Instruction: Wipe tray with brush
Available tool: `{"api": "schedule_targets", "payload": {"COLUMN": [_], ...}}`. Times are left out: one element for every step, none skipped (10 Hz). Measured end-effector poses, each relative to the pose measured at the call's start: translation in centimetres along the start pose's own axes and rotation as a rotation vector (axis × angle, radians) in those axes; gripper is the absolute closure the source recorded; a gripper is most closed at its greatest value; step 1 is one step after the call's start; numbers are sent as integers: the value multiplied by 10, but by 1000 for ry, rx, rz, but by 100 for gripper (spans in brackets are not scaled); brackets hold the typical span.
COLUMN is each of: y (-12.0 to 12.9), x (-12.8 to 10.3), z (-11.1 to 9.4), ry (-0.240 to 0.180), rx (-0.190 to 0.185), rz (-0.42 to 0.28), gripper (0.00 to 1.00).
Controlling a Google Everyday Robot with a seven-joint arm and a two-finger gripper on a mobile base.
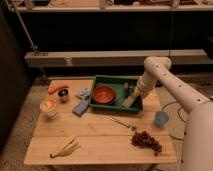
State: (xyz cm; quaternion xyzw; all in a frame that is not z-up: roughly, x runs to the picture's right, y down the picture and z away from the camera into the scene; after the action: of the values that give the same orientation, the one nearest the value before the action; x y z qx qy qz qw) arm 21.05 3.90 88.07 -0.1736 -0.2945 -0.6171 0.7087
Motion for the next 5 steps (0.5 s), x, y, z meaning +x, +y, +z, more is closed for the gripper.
{"api": "schedule_targets", "payload": {"y": [-3, -11, -24, -34, -41], "x": [5, 9, 12, 12, 10], "z": [1, 2, 5, 6, 8], "ry": [4, 5, 2, -1, -5], "rx": [6, 15, 29, 44, 56], "rz": [-2, -9, -23, -36, -48], "gripper": [100, 100, 100, 100, 100]}}
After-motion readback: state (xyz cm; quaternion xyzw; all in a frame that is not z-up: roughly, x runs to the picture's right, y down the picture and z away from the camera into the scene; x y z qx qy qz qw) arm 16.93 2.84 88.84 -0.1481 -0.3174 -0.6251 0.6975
